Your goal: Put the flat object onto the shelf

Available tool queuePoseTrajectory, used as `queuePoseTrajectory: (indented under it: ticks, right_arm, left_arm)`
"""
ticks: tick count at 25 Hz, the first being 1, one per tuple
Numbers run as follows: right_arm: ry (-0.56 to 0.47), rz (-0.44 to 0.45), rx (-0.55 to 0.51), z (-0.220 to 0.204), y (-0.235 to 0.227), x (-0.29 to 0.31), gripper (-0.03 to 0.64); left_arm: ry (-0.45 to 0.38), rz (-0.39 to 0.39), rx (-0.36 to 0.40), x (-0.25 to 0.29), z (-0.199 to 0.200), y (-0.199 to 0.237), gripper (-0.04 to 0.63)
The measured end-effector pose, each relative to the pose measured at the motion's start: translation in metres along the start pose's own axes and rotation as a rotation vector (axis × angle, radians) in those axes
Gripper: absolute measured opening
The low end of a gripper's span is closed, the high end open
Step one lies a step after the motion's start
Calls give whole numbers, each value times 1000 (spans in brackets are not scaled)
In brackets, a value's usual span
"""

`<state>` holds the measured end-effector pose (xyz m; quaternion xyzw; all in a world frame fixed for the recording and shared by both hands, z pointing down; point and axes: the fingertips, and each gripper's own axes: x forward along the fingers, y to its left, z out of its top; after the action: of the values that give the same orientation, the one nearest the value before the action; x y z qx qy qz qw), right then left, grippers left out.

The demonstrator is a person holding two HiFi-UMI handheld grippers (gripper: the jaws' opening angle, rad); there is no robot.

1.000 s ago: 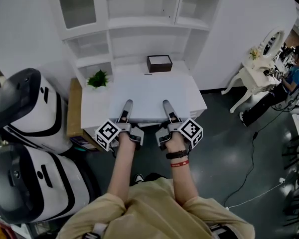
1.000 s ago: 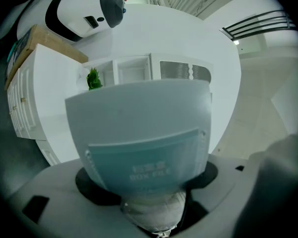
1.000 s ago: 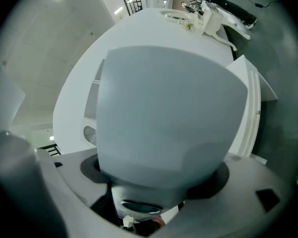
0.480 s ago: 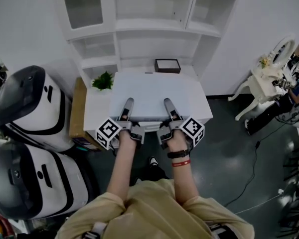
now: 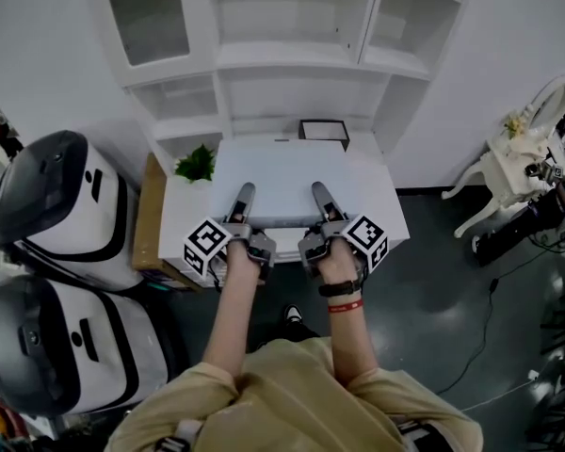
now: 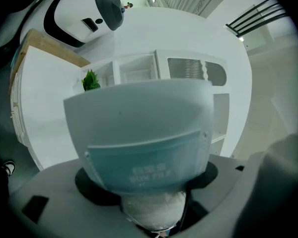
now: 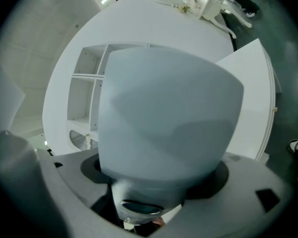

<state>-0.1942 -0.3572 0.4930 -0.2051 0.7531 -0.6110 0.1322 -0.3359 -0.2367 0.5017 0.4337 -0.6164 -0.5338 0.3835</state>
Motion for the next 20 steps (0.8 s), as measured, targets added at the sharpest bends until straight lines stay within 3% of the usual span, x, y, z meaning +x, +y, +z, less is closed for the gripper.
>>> queuePoseTrajectory:
  ticks: [20]
  right_arm:
    - [42,25,13,46,60,74,387]
  left_arm:
    - [-53,17,-26,65,31,-59,353]
